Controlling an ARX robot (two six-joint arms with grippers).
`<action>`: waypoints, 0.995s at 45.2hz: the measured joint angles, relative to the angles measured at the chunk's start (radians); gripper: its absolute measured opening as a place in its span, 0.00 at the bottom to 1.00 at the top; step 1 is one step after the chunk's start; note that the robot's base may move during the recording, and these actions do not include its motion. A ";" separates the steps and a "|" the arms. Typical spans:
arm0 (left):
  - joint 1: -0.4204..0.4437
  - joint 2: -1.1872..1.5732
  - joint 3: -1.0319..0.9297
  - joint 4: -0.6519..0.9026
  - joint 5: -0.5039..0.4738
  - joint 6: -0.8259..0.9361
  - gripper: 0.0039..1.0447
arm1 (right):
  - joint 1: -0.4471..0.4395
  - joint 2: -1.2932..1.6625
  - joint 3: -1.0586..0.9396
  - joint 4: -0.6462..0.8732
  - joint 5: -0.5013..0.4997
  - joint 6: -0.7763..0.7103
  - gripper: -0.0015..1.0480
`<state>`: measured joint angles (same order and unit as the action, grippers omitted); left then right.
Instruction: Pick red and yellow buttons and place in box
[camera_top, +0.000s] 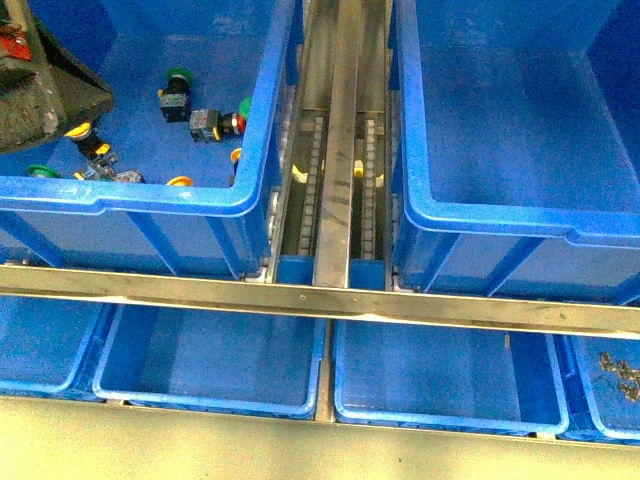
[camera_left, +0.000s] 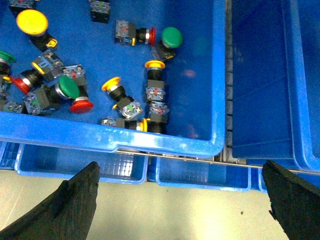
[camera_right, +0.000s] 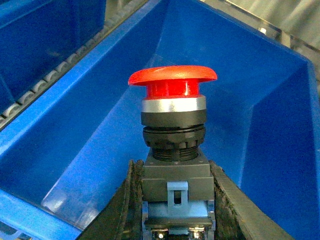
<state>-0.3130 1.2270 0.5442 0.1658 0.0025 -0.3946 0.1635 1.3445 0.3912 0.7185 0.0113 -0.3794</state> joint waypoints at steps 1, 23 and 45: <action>0.003 -0.001 -0.002 0.003 0.000 0.000 0.93 | 0.000 -0.003 0.000 -0.003 0.003 0.001 0.25; 0.084 0.024 -0.262 0.725 -0.219 0.294 0.62 | 0.008 -0.022 0.001 -0.069 0.047 0.033 0.25; 0.193 -0.288 -0.494 0.708 -0.117 0.380 0.02 | 0.058 -0.030 0.002 -0.086 0.096 0.078 0.25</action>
<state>-0.1200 0.9394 0.0498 0.8738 -0.1146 -0.0147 0.2218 1.3148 0.3927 0.6323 0.1070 -0.3016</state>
